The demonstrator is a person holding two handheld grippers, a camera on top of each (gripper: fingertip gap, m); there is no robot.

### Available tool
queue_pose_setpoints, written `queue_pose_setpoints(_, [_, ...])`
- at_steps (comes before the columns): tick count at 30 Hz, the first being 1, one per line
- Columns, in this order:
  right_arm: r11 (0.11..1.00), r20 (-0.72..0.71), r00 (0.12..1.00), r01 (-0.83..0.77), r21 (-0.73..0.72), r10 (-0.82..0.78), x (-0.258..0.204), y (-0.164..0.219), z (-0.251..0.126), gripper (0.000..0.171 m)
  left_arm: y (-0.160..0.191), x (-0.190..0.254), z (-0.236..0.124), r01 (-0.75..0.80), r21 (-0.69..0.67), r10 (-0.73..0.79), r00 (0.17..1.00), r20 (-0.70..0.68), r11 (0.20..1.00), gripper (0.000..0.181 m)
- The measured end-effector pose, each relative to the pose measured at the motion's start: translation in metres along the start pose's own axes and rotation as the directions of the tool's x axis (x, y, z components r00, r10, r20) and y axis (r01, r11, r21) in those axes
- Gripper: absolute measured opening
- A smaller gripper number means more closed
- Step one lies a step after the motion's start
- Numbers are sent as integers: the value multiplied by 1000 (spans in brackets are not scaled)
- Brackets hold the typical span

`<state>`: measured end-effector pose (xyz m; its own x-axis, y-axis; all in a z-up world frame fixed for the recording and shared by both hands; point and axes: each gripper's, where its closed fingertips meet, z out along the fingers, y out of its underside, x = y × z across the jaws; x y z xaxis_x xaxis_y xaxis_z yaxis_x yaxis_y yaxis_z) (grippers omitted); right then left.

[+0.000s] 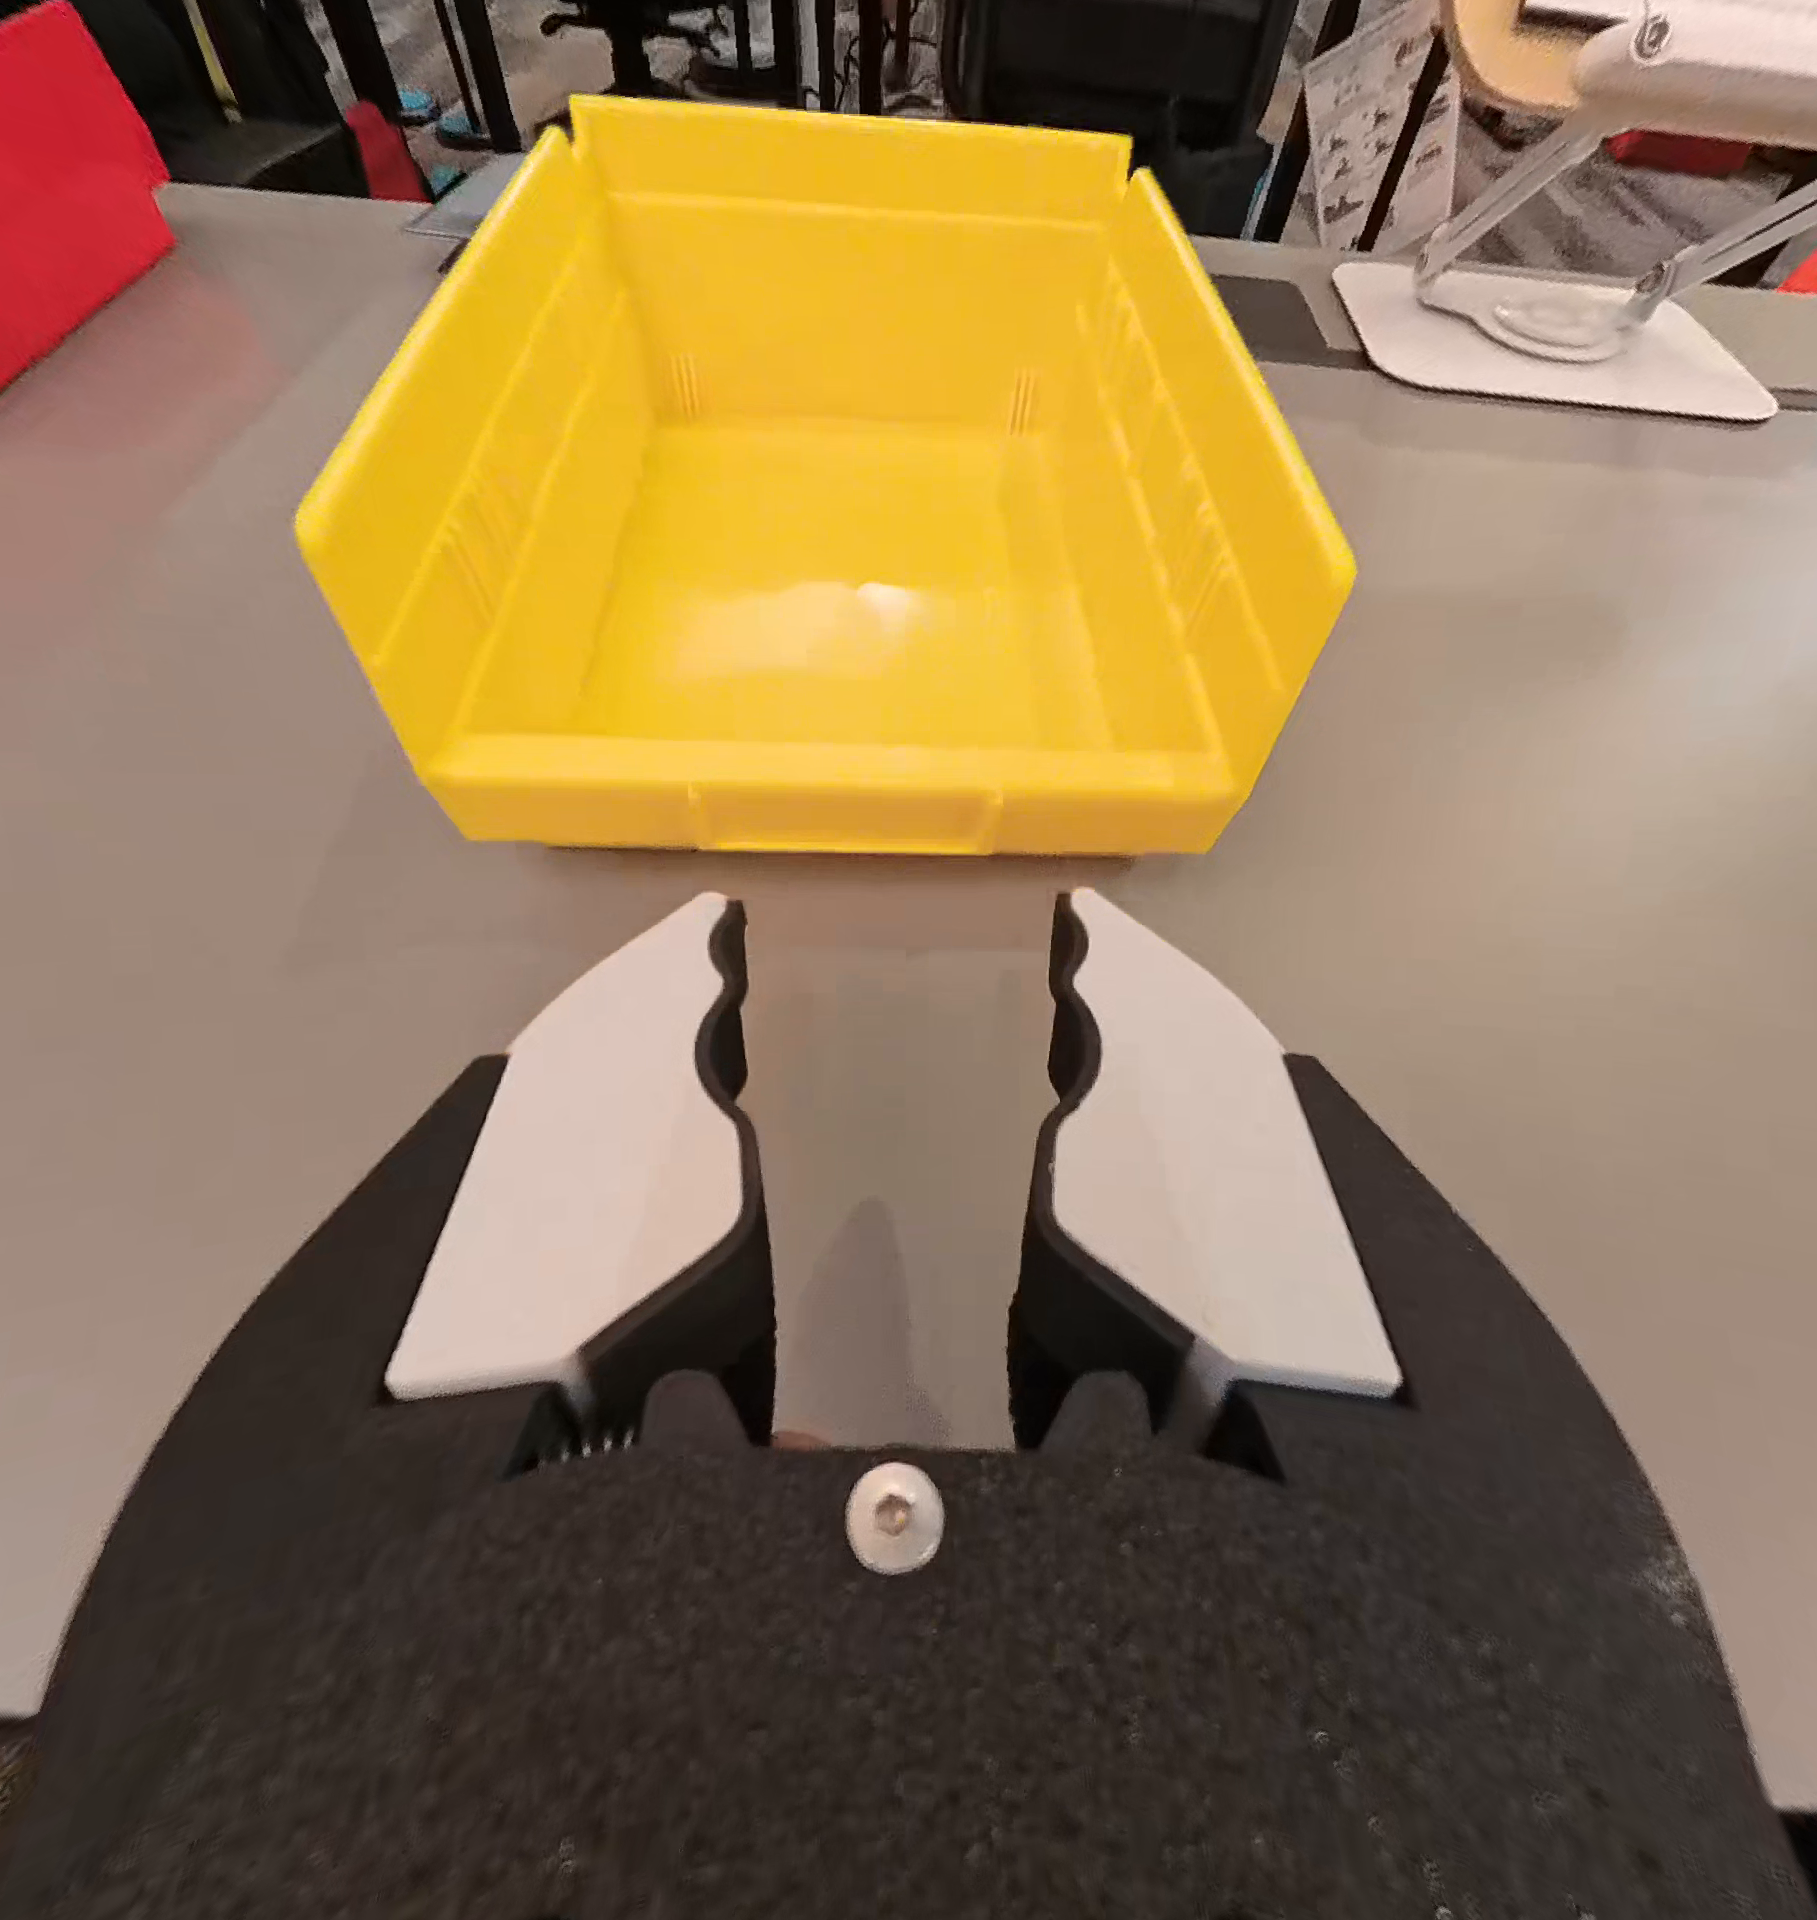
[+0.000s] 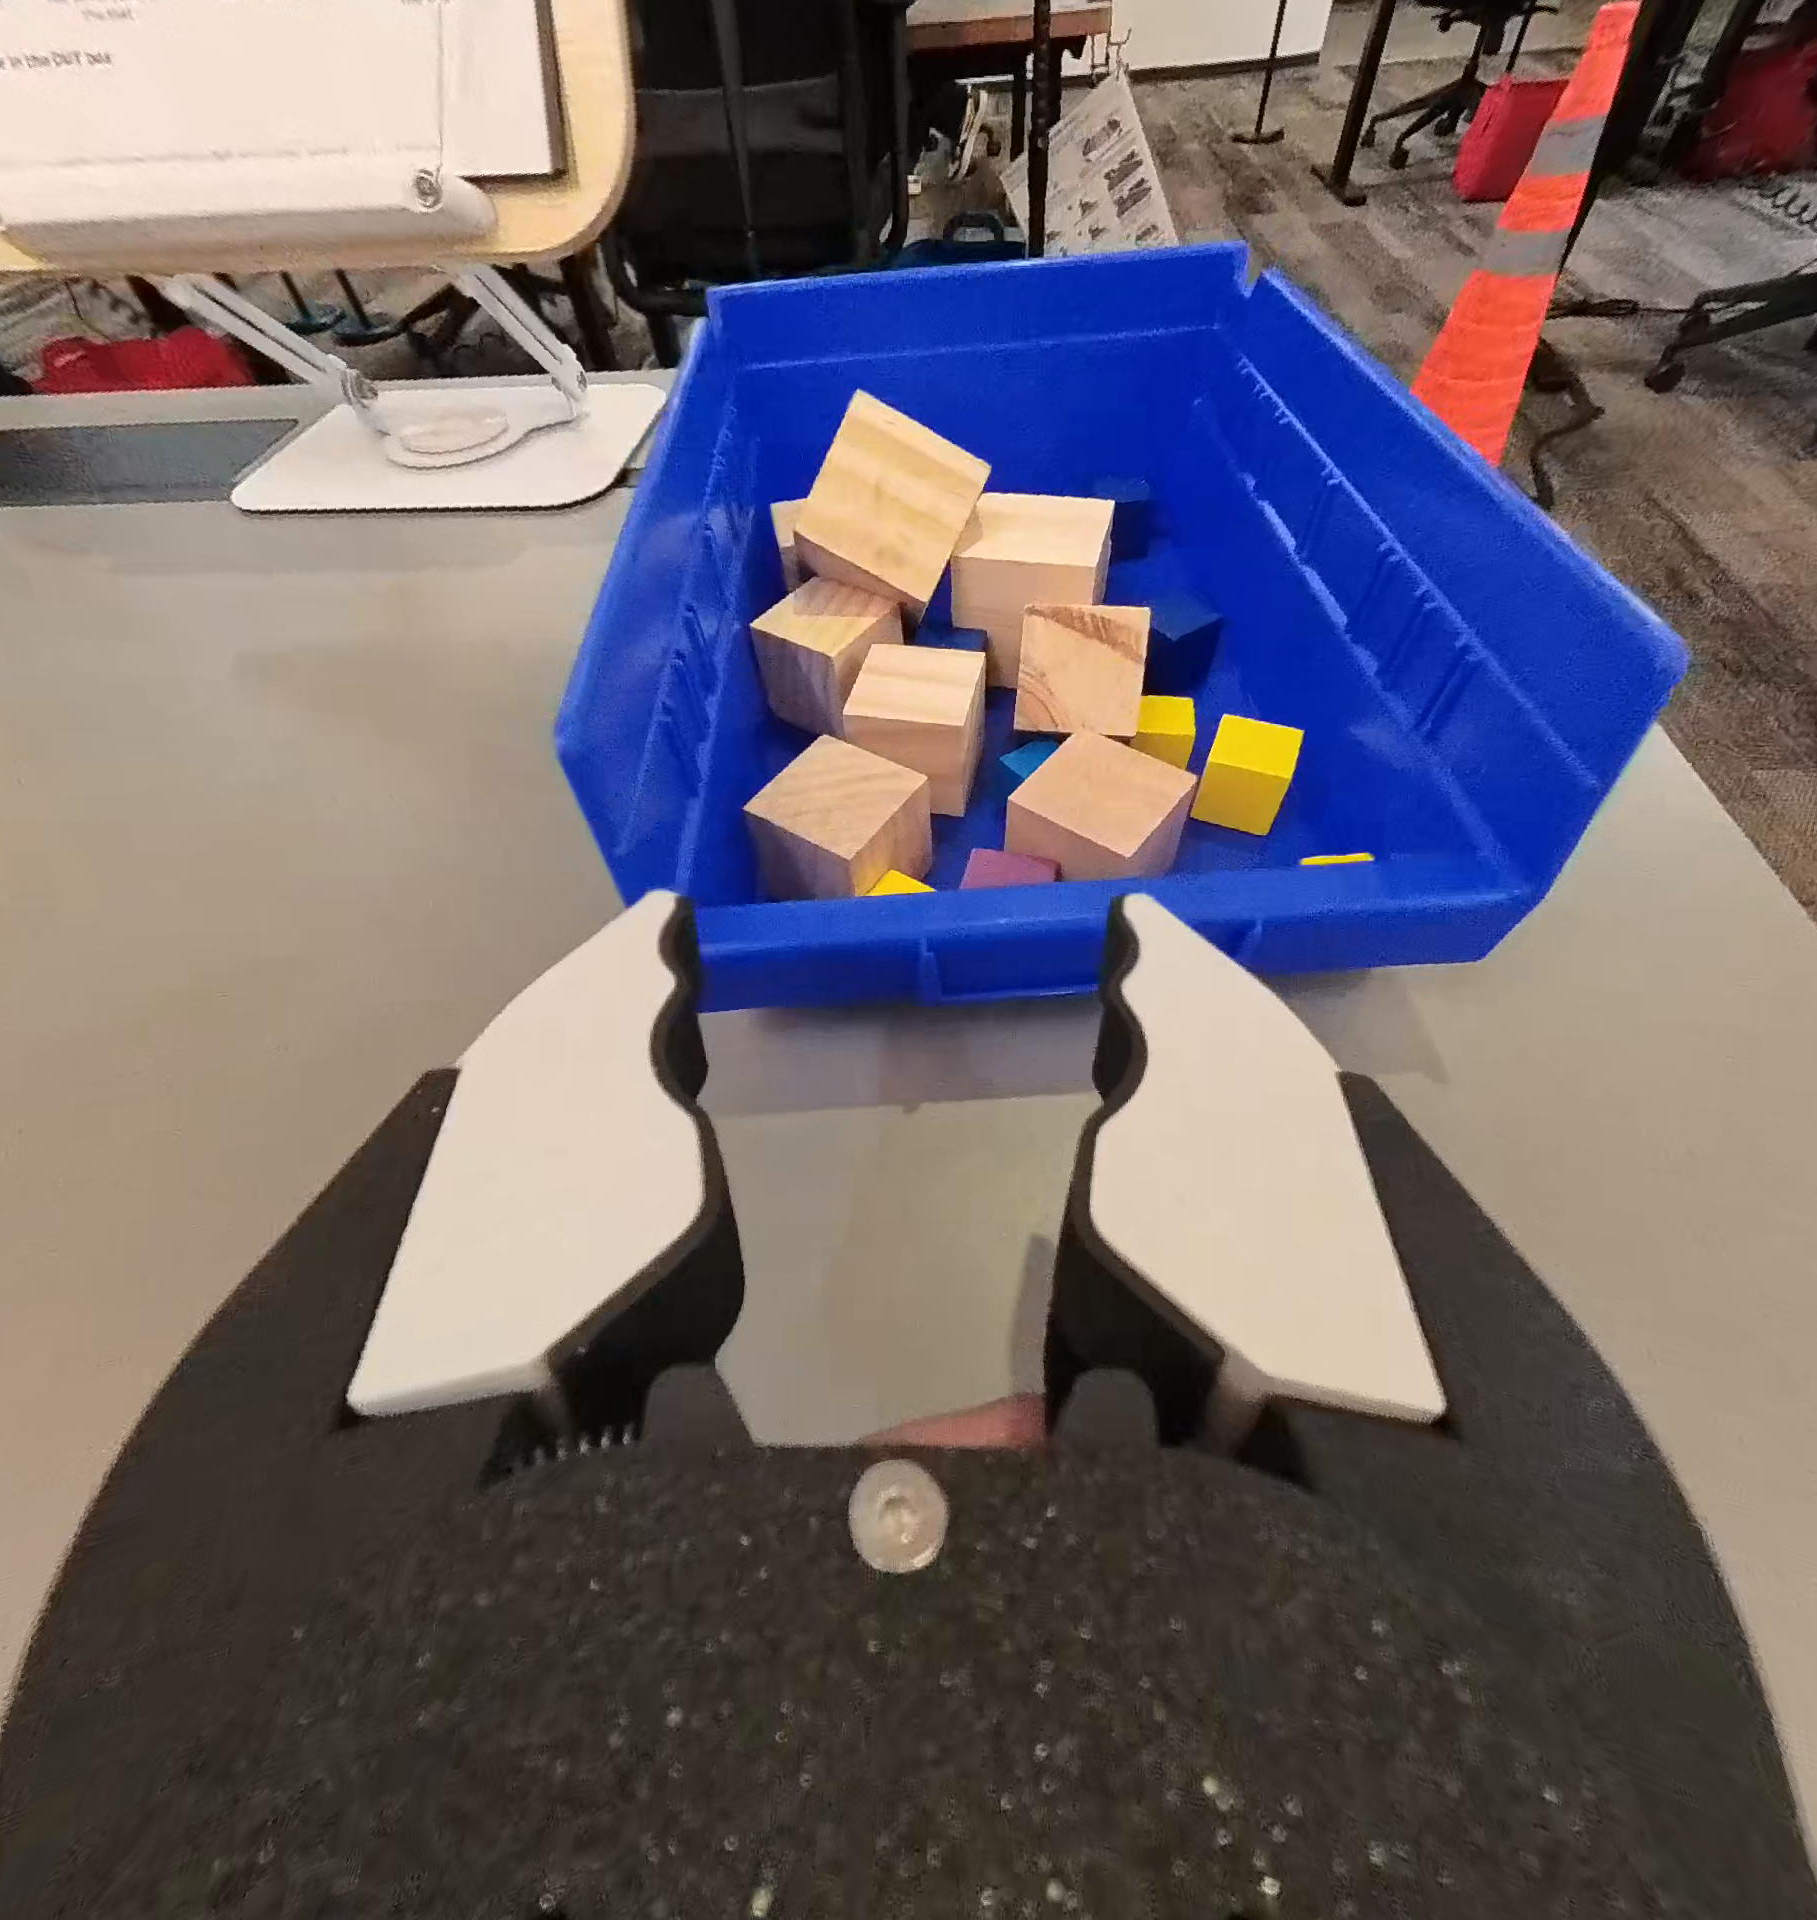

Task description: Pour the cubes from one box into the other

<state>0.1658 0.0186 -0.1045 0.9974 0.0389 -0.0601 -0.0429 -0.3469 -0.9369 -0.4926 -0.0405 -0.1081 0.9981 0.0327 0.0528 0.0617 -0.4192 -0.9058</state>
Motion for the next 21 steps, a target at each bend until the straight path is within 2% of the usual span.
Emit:
queue_pose_setpoints(6, [1000, 27, 999, -20, -19, 21, -3, 11, -13, 71, 9, -7, -11, 41, -16, -41, 999, -18, 999, 53])
queue_pose_setpoints(10, [998, 17, 999, -44, -55, 45, 4, 21, -22, 74, 11, -12, -4, -4, -32, 5, 1000, 20, 999, 54])
queue_pose_setpoints(15, [993, -21, 1000, 18, -118, -21, 8, 35, -30, 75, 4, -1, 11, 48, -20, -49, 998, -31, 999, 54])
queue_pose_setpoints(19, [997, 26, 999, -36, -71, 38, -2, 24, -32, 69, 4, 3, 11, -8, -25, 8, 1000, -6, 1000, 53])
queue_pose_setpoints(21, [997, 14, 1000, -9, -76, 10, -2, 26, -31, 69, 2, 7, 9, -1, -15, 0, 1000, -16, 1000, 53])
